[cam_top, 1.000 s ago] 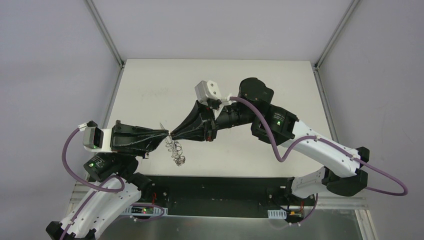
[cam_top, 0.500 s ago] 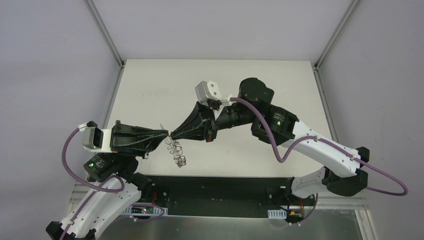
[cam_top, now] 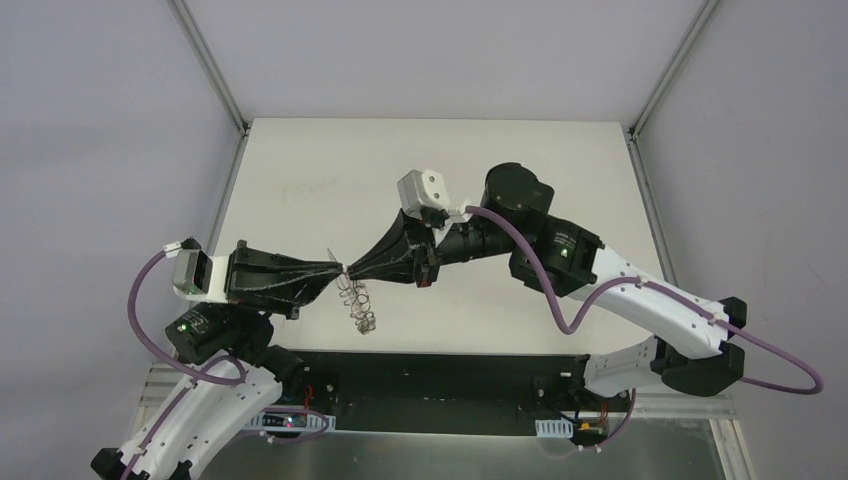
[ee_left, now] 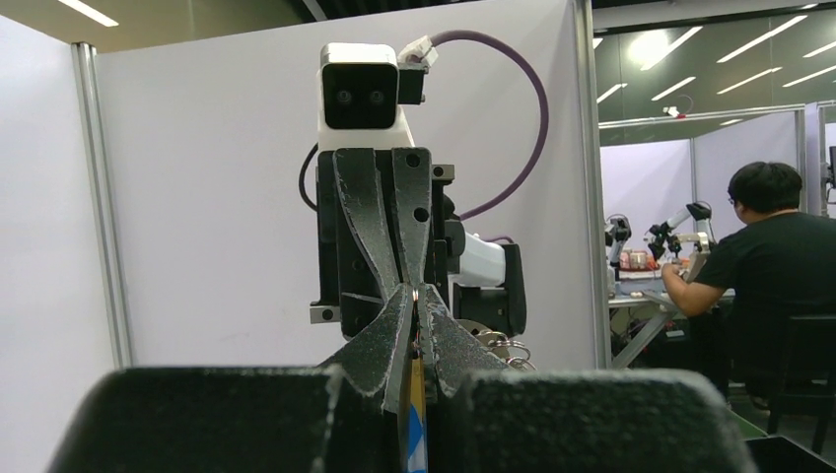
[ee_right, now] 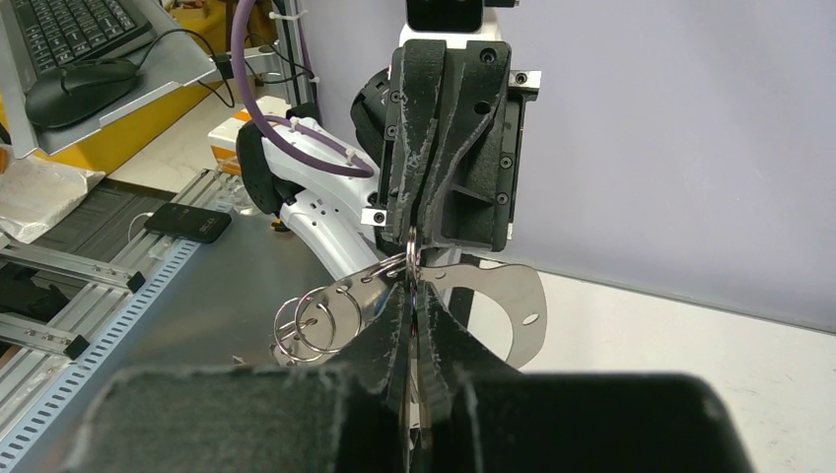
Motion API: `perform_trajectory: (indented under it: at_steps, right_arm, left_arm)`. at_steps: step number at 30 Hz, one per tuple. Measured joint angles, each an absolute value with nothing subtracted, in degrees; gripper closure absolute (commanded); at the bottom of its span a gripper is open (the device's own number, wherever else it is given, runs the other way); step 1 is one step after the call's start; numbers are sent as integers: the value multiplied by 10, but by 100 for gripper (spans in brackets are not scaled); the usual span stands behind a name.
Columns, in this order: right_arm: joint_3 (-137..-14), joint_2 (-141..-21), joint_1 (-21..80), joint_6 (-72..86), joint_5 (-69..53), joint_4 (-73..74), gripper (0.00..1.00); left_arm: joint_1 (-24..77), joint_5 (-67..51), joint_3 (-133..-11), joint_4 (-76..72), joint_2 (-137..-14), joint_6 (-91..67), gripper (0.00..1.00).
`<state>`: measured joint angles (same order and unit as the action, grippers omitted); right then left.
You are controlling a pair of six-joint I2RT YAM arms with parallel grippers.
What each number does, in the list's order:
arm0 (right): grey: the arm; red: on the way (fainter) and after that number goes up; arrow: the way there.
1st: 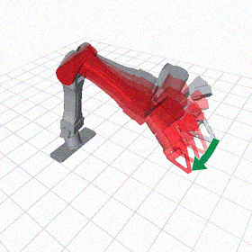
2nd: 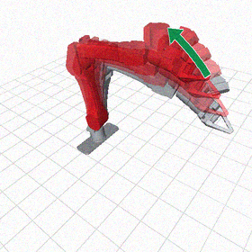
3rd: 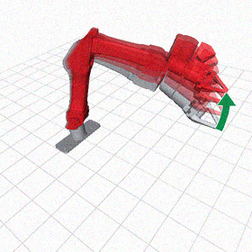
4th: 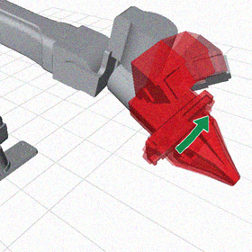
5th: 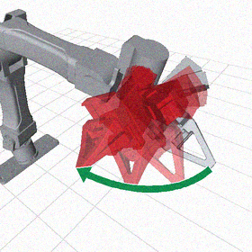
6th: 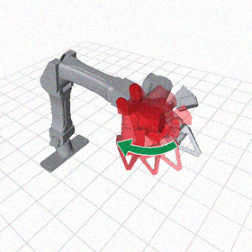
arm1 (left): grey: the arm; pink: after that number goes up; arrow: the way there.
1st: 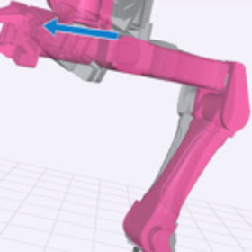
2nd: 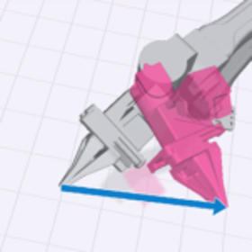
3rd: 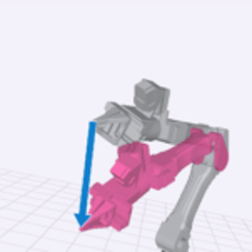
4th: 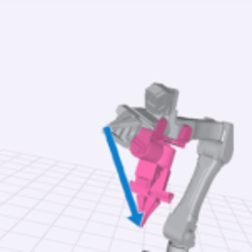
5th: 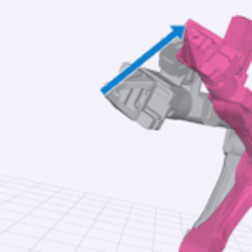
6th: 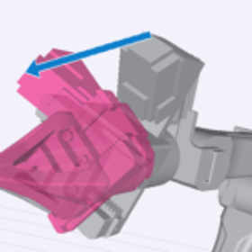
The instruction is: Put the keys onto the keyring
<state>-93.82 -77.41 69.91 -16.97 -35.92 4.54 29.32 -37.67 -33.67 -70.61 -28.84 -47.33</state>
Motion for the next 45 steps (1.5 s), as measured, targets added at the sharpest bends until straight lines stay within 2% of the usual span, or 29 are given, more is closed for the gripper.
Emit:
perform_trajectory:
  at_steps: [4,13,20,24,27,34,37,41,45]
  right_arm:
    - [-933,-770,699,-170,-356,46,100]
    - [-919,-749,699,-175,-349,57,100]
    - [-912,-731,699,-182,-334,95,100]
    - [-909,-725,699,-185,-323,129,100]
    - [-904,-722,699,-185,-319,154,100]
    - [-903,-722,695,-178,-308,245,100]
    - [-904,-722,687,-174,-311,300,100]
    - [-923,-732,663,-160,-340,374,100]
    - [-943,-750,630,-137,-385,418,100]
  left_arm:
    - [293,-383,-343,-690,-288,-479,95]
    - [293,-402,-362,-616,-287,-488,73]
    - [293,-409,-397,-516,-278,-488,65]
    - [293,-425,-433,-451,-278,-489,65]
    - [293,-446,-470,-393,-282,-489,69]
    - [293,-523,-576,-203,-327,-482,70]
    - [293,-543,-592,-118,-342,-468,71]
    - [293,-567,-598,-21,-365,-457,77]
    - [293,-594,-597,43,-401,-458,77]
